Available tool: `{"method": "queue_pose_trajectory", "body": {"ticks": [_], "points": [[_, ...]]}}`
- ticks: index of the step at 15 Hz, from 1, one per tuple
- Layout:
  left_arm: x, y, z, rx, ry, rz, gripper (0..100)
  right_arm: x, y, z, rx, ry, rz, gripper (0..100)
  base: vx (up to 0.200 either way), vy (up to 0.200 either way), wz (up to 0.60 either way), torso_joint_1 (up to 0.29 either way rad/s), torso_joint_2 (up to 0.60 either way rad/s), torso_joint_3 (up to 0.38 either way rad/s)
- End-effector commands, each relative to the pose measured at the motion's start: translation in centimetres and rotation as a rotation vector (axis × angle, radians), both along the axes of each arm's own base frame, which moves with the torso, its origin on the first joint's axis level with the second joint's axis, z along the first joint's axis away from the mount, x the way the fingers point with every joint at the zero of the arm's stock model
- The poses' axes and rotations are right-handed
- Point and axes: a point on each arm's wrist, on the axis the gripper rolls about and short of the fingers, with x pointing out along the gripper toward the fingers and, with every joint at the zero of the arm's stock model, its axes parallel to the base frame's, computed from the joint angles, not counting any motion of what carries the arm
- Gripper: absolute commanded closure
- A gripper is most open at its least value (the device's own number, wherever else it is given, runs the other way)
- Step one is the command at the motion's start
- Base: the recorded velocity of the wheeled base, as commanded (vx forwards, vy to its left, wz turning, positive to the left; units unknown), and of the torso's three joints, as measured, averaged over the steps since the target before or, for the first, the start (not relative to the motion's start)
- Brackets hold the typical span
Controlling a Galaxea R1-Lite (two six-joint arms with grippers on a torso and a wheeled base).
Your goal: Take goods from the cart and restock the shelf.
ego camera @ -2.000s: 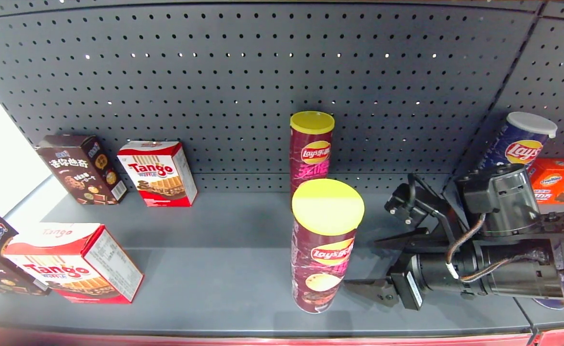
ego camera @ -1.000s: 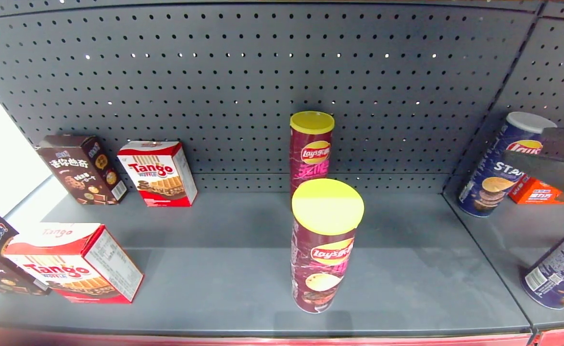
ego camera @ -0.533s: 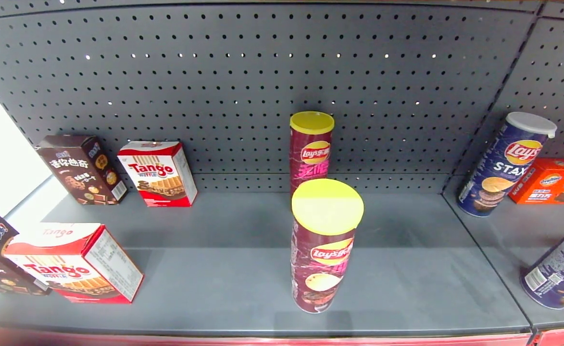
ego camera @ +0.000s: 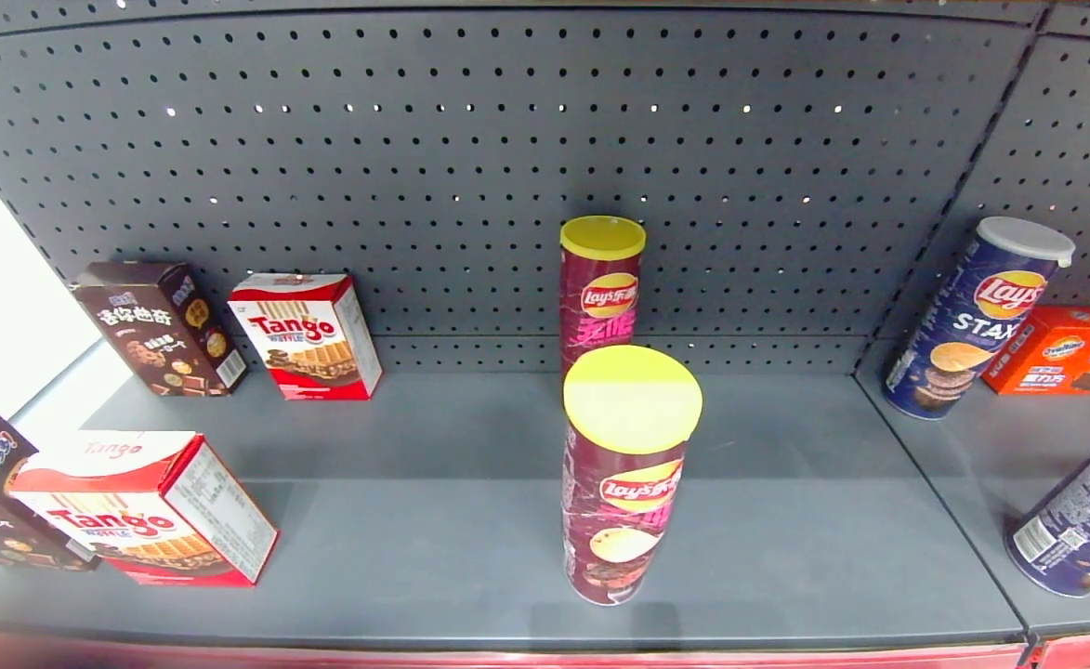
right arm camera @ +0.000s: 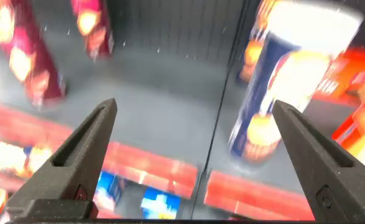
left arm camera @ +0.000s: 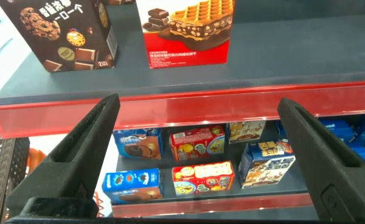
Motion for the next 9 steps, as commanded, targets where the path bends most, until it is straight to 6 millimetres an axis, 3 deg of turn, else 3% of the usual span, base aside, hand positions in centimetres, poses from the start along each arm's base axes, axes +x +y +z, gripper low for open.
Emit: {"method": "queue_pose_trajectory", "body": {"ticks": [1,2,4,7,9], "points": [[0.0,0.0,0.0,0.000,0.001,0.000,0,-1.2,-0.4,-4.7,0.007,-0.017,0.047,0,0.000,0.000,0.00,0.000,0.00,0.000],[0.0,0.0,0.0,0.001,0.001,0.000,0,-0.4,0.0,-6.7,0.002,0.025,0.075,0,0.000,0.000,0.00,0.000,0.00,0.000],[0.0,0.0,0.0,0.000,0.001,0.000,0,0.3,0.3,-8.0,0.011,0.028,0.093,0,0.000,0.000,0.00,0.000,0.00,0.000],[0.0,0.0,0.0,0.000,0.000,0.000,0,0.3,0.0,-7.9,0.192,0.067,-0.022,0,0.000,0.000,0.00,0.000,0.00,0.000],[0.0,0.0,0.0,0.000,0.001,0.000,0,0.4,0.2,-8.6,0.078,0.088,0.038,0,0.000,0.000,0.00,0.000,0.00,0.000]]}}
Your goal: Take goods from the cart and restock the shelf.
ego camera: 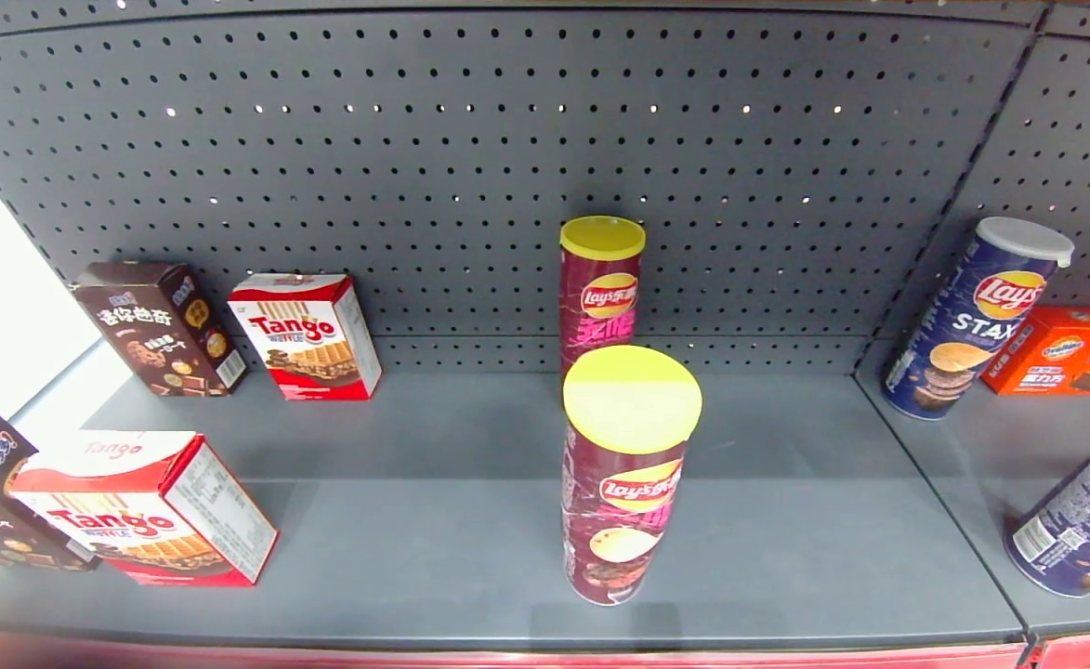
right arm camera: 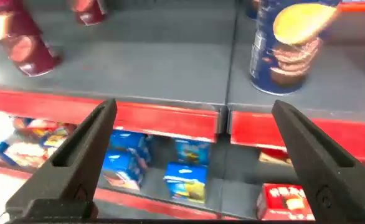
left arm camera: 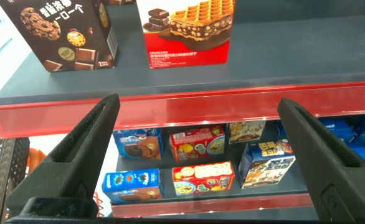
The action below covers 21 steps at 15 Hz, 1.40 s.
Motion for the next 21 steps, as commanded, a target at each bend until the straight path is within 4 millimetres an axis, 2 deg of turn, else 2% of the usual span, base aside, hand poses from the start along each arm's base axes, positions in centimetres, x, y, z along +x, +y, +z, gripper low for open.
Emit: {"method": "queue_pose_trajectory", "body": {"ticks": [1,2,3,5,6,8,11,21], "points": [[0.0,0.0,0.0,0.000,0.003,0.000,0,0.0,0.1,-0.5,-0.120,-0.002,0.146,0,0.000,0.000,0.00,0.000,0.00,0.000],[0.0,0.0,0.0,0.000,0.003,-0.001,0,0.0,0.1,-0.5,-0.092,0.008,0.139,0,0.000,0.000,0.00,0.000,0.00,0.000],[0.0,0.0,0.0,0.000,0.003,0.000,0,-0.1,0.2,-0.5,-0.069,0.021,0.037,0,0.000,0.000,0.00,0.000,0.00,0.000],[0.0,0.0,0.0,0.000,0.003,0.000,0,0.3,0.3,-0.4,-0.083,0.070,0.008,0,0.000,0.000,0.00,0.000,0.00,0.000],[0.0,0.0,0.0,0.000,0.003,0.000,0,1.1,0.7,-0.3,-0.107,0.182,-0.066,0,0.000,0.000,0.00,0.000,0.00,0.000],[0.0,0.0,0.0,-0.002,0.001,0.002,0,1.3,0.8,-0.2,-0.108,0.215,-0.129,0,0.000,0.000,0.00,0.000,0.00,0.000],[0.0,0.0,0.0,-0.005,0.001,0.005,0,0.2,0.9,-0.4,-0.070,0.082,-0.299,0,0.000,0.000,0.00,0.000,0.00,0.000],[0.0,0.0,0.0,0.002,0.001,0.000,0,-0.1,0.9,-0.5,-0.059,0.034,-0.285,0,0.000,0.000,0.00,0.000,0.00,0.000]]}}
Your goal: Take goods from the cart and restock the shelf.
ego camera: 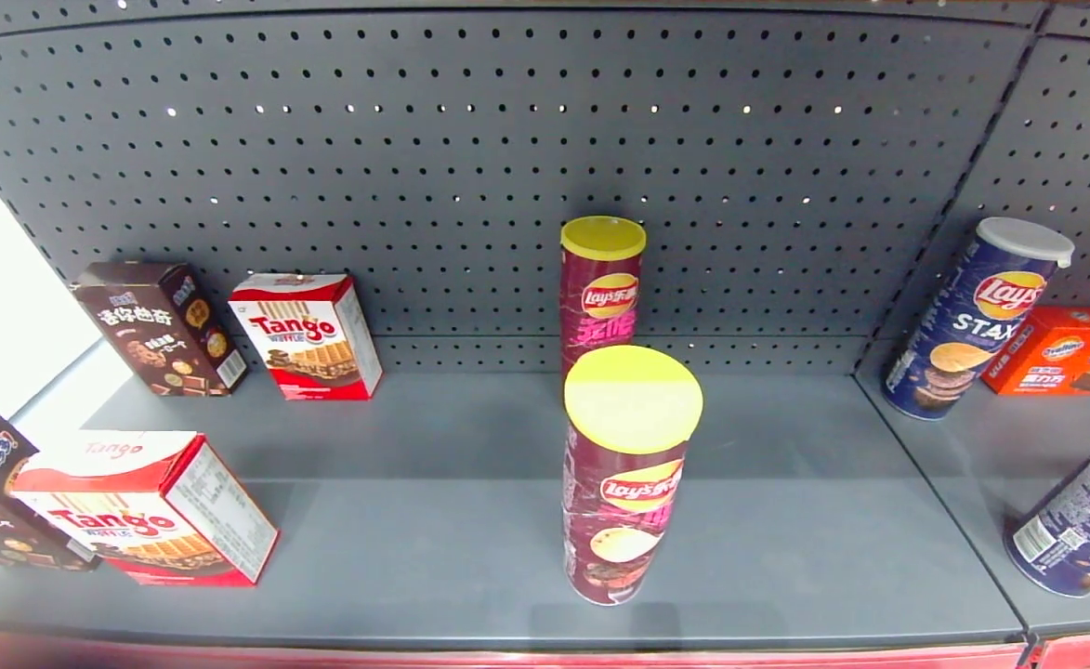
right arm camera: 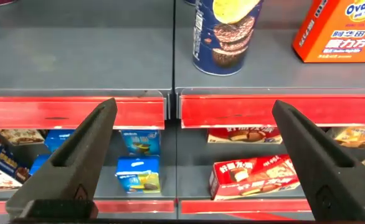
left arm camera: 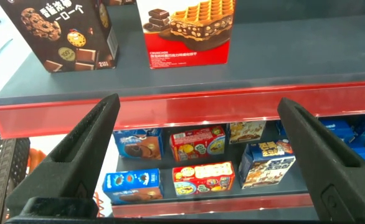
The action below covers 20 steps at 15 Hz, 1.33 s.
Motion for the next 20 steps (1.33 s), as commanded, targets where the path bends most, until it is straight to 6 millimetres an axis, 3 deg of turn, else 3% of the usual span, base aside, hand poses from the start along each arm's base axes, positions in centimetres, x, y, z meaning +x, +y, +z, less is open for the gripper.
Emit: {"method": "queue_pose_trajectory", "body": {"ticks": [1,6,8,20], "points": [[0.01,0.00,0.00,0.001,0.001,0.001,0,-0.02,-0.01,0.00,-0.002,-0.002,0.001,0,0.000,0.000,0.00,0.000,0.00,0.000],[0.01,0.01,0.00,-0.008,0.002,0.004,0,-0.02,0.03,0.00,-0.003,-0.002,0.016,0,0.000,0.000,0.00,0.000,0.00,0.000],[0.01,0.01,0.02,-0.011,0.000,0.005,0,-0.02,0.07,0.00,-0.005,-0.002,0.033,0,-0.200,0.000,0.00,0.002,0.00,0.005],[0.01,0.02,0.02,-0.008,0.000,0.007,0,-0.02,0.07,0.00,-0.005,-0.002,0.034,0,0.000,0.000,0.00,0.000,0.00,0.000]]}}
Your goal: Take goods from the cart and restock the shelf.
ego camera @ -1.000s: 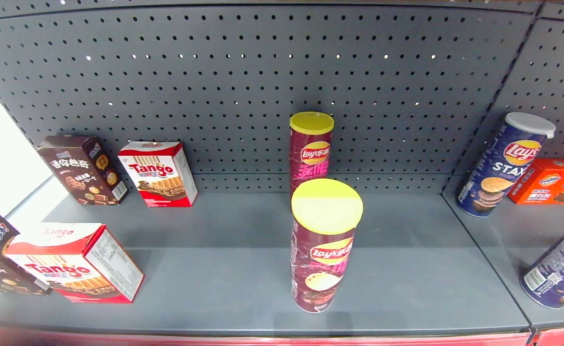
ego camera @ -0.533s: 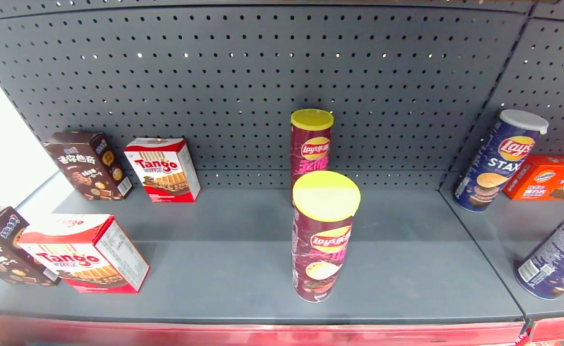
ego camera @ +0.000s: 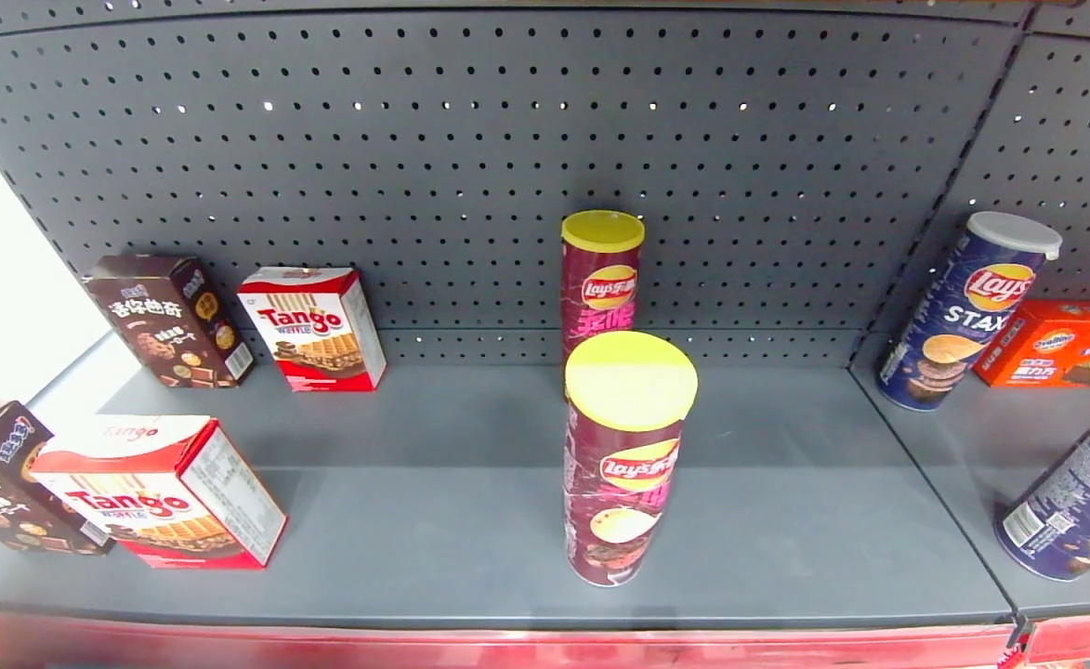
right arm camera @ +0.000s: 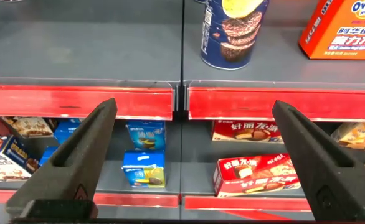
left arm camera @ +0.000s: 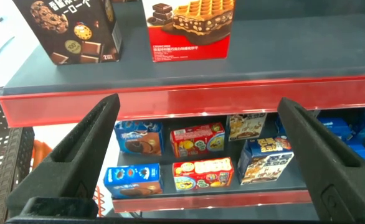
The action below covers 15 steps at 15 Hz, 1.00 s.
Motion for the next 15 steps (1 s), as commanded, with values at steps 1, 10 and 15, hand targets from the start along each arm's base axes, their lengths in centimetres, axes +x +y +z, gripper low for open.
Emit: {"method": "queue_pose_trajectory", "body": {"ticks": [1,10,15], "points": [[0.01,0.00,0.00,0.000,0.001,0.000,0,0.01,0.00,0.00,-0.001,0.001,0.001,0,0.000,0.000,0.00,0.000,0.00,0.000],[0.01,0.00,0.00,-0.002,0.002,0.000,0,0.01,0.00,0.00,-0.001,0.001,0.001,0,0.000,0.000,0.00,0.000,0.00,0.000],[0.01,0.00,-0.02,-0.002,0.003,0.000,0,0.01,0.00,0.00,0.001,0.002,0.001,0,0.000,0.000,0.00,0.000,0.00,0.000]]}}
